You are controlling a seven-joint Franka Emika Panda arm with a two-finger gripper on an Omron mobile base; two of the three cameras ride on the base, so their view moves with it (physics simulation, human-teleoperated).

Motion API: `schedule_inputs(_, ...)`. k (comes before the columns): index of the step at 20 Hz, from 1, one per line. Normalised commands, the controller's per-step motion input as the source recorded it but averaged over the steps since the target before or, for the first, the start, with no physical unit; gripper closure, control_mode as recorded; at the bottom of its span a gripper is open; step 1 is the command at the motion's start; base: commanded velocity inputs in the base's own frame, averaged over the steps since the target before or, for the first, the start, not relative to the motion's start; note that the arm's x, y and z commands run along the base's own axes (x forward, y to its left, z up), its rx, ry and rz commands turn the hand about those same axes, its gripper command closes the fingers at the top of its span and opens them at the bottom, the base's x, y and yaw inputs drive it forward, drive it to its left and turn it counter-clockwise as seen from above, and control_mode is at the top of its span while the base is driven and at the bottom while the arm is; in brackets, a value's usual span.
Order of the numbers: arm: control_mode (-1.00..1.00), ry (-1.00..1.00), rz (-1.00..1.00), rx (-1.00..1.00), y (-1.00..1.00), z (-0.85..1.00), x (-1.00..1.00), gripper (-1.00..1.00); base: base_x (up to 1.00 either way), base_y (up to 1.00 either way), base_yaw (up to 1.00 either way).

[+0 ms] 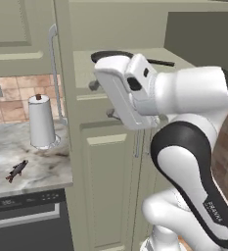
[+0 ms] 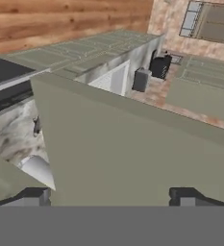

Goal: Retrieve the pan from the cabinet, then place the raw meat into the pan to avoid contamination.

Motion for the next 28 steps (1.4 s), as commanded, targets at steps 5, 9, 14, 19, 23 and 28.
schedule_inputs(5, -1.0, 0.02, -0.14, 0.05, -0.42, 0.2, -0.15, -1.0, 0.0, 0.0, 0.0)
schedule_inputs(9, -1.0, 0.04, -0.12, 0.07, -0.45, 0.17, -0.04, -1.0, 0.0, 0.0, 0.0)
schedule_inputs(14, -1.0, 0.09, -0.13, 0.09, -0.43, 0.05, 0.0, -1.0, 0.0, 0.0, 0.0)
schedule_inputs(19, -1.0, 0.18, -0.18, 0.12, -0.39, 0.0, 0.08, -1.0, 0.0, 0.0, 0.0)
schedule_inputs(23, -1.0, 0.22, -0.23, 0.15, -0.29, 0.0, 0.23, -1.0, 0.0, 0.0, 0.0)
schedule_inputs(28, -1.0, 0.25, -0.24, 0.18, -0.21, 0.0, 0.2, -1.0, 0.0, 0.0, 0.0)
